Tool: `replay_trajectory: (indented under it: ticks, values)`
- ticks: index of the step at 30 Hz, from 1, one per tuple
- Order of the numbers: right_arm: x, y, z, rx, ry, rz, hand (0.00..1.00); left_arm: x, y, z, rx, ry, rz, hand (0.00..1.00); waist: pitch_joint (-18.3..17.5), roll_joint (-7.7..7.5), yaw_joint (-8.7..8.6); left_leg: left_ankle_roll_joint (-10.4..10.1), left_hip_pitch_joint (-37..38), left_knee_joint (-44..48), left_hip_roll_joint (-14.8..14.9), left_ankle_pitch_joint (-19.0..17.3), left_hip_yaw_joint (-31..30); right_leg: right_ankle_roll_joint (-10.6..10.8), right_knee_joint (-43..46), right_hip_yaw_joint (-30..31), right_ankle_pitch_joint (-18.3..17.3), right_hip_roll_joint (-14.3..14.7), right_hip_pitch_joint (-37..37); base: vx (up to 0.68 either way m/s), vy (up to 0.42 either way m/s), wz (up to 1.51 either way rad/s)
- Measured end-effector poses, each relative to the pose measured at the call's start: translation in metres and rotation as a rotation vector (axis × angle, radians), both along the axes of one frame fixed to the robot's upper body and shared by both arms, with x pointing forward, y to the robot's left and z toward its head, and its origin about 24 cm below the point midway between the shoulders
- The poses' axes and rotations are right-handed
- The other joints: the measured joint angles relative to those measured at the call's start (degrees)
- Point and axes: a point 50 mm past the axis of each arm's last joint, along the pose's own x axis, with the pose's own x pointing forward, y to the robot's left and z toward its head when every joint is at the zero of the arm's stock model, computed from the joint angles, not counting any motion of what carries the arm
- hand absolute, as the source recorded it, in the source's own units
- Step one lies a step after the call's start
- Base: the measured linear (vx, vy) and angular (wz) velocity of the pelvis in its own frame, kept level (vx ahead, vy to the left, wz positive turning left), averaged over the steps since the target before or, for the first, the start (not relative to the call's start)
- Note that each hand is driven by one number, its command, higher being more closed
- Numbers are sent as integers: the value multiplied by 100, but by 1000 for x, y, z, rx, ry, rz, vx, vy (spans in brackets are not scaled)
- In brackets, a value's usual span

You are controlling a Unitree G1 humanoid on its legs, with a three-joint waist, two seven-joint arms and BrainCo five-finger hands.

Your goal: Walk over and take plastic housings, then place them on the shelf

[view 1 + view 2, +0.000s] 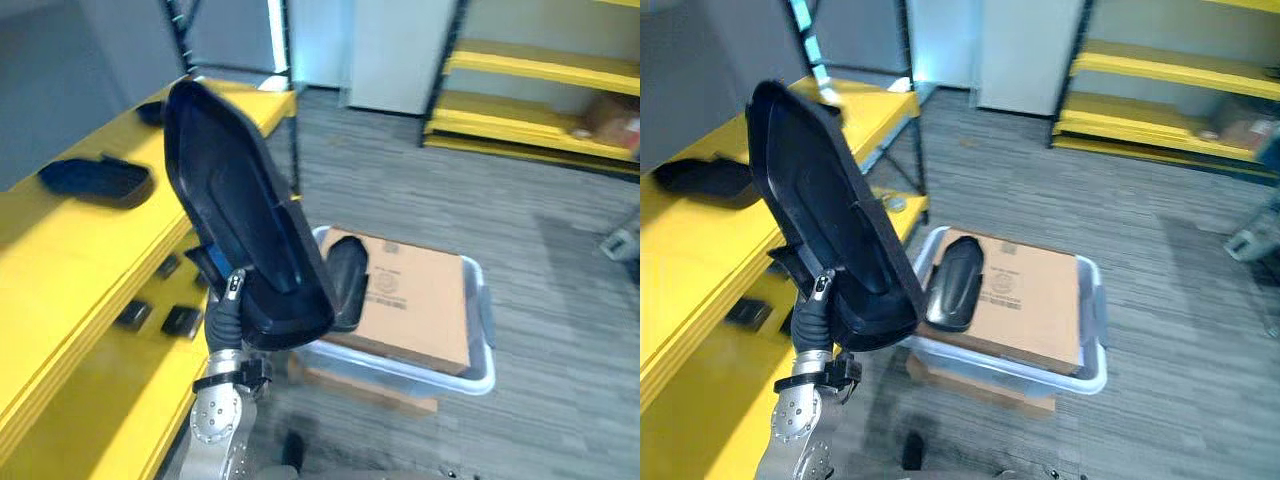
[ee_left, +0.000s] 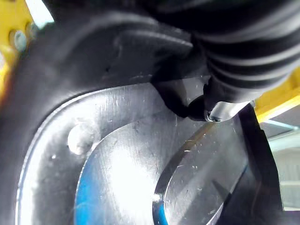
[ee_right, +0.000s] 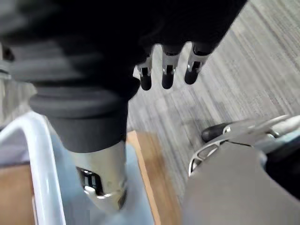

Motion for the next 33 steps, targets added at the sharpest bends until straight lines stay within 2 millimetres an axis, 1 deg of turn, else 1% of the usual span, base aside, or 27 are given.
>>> replay_trajectory:
  ticks: [1,2,3,4,6,8,9,10,11,12,13,15,17,19,20,21,22,23,24,25,26,28,29,30,31,32,33]
  values:
    - [3,-4,2,-12,-12,3,0,0,-1,0,-8,-1,2,100,22,28,18,46,1,191,173,-69,500,44,70,-167,-30,-9,47,63,111,182]
    - [9,-6,4,-24,-36,13,0,2,-2,1,-11,-10,1,100,28,153,-33,33,68,281,361,-97,1297,171,250,-529,-120,-109,213,70,118,154]
    - [17,-7,6,-27,-53,27,0,3,-2,2,-15,-18,1,100,23,124,11,97,154,220,318,-184,1711,184,339,-728,-126,-248,281,65,119,139]
    - [23,-6,7,-25,-69,41,0,3,-1,3,-14,-29,2,100,20,110,21,105,159,215,304,-231,1898,193,316,-779,-131,-288,305,41,119,92]
    - [49,1,11,-7,-125,87,0,7,-5,4,-3,-45,-24,100,43,103,2,84,66,213,77,-408,2009,298,64,-856,-206,-346,372,30,153,83]
    - [57,8,12,11,-141,105,0,12,-7,-2,2,-24,-51,100,45,74,-6,90,52,381,-43,-521,2031,307,12,-843,-226,-456,473,64,174,70]
    - [64,15,12,22,-145,146,0,13,-8,-9,4,6,-58,100,46,35,28,226,44,640,-132,-752,1971,212,359,-822,-354,-651,531,123,146,52]
    - [66,17,13,22,-150,160,0,13,-9,-11,4,17,-60,100,48,30,26,225,50,711,-179,-844,1903,-7,573,-775,-431,-740,526,176,184,42]
    - [71,19,14,15,-156,186,0,13,-10,-15,6,36,-61,100,46,50,-11,311,58,836,-239,-977,1777,-532,1175,-320,-474,-932,345,148,151,30]
    - [71,19,14,13,-156,198,0,14,-10,-16,11,41,-68,100,43,45,-32,322,88,816,-286,-1010,1706,-614,1550,102,-539,-1030,164,185,174,62]
    - [72,22,14,21,-156,211,0,18,-13,-17,35,39,-94,100,57,30,-93,300,156,678,-383,-1001,1476,-404,2031,1164,-828,-877,-320,196,135,61]
    - [76,22,15,11,-159,237,0,21,-13,-20,54,50,-101,100,79,0,-174,275,412,479,-491,-983,1321,-346,2169,1784,-1039,-682,-734,205,92,54]
    - [77,24,15,3,-159,267,0,21,-14,-22,57,60,-105,100,85,14,-194,270,717,336,-545,-986,1143,-332,2088,2062,-1060,-452,-1057,204,46,50]
    - [81,28,19,-6,-180,310,0,26,-17,-16,59,32,-119,100,96,32,-296,216,887,324,-569,-1024,826,-291,1818,2406,-1025,-157,-1530,235,1,84]
    - [83,29,20,-9,-186,317,0,27,-17,-15,60,26,-119,100,105,46,-306,207,913,324,-570,-1031,739,-279,1736,2505,-992,-95,-1659,207,-37,77]
    - [86,30,21,-15,-195,336,0,27,-17,-14,64,21,-120,100,112,58,-314,183,994,317,-574,-1044,592,-196,1537,2671,-881,11,-1862,169,-37,57]
    - [87,30,22,-20,-201,346,0,27,-16,-14,67,23,-120,100,110,56,-313,155,1034,322,-587,-1060,521,-168,1422,2750,-805,47,-1930,211,-59,71]
    - [87,31,24,-30,-212,360,0,27,-16,-17,71,34,-122,100,100,35,-316,116,1131,329,-632,-1084,374,-177,1273,2978,-623,98,-2015,236,-120,83]
    - [86,30,26,-34,-219,365,0,27,-16,-20,75,46,-124,100,86,-14,-315,49,1196,350,-725,-1174,184,-226,1264,3178,-476,86,-2050,191,-107,77]
    - [86,30,26,-35,-221,365,0,27,-16,-20,75,48,-124,100,78,-25,-316,43,1215,359,-741,-1207,145,-247,1262,3182,-455,83,-2044,188,-142,68]
    - [84,29,26,-36,-219,366,0,25,-16,-22,74,58,-123,100,59,-32,-298,-45,1254,405,-765,-1310,7,-275,1259,3167,-357,93,-2006,218,-179,53]
    - [81,26,25,-43,-210,369,0,25,-17,-26,74,72,-128,100,39,72,-301,-250,1215,596,-629,-1487,-208,-311,1109,2935,-141,165,-1795,253,-214,53]
    - [81,26,25,-45,-208,373,0,25,-18,-27,73,77,-131,100,36,96,-296,-313,1203,669,-551,-1546,-237,-339,1026,2866,-58,225,-1724,269,-223,35]
    - [80,28,25,-48,-208,384,0,25,-19,-29,73,85,-139,100,27,133,-306,-422,1179,999,-328,-1616,-350,-430,939,2639,37,388,-1552,288,-221,31]
    - [80,28,26,-50,-214,383,0,25,-20,-29,74,86,-144,100,34,123,-316,-447,1117,1176,-240,-1631,-331,-480,911,2549,9,437,-1469,333,-280,41]
    - [78,26,29,-65,-228,390,0,25,-22,-29,69,87,-151,100,40,113,-336,-499,939,1657,-61,-1652,-268,-529,832,2444,4,532,-1326,261,-224,29]
    - [81,24,33,-78,-249,401,0,24,-23,-29,67,87,-162,100,56,88,-319,-628,763,2189,86,-1643,-175,-586,670,2451,-10,593,-1125,239,-215,18]
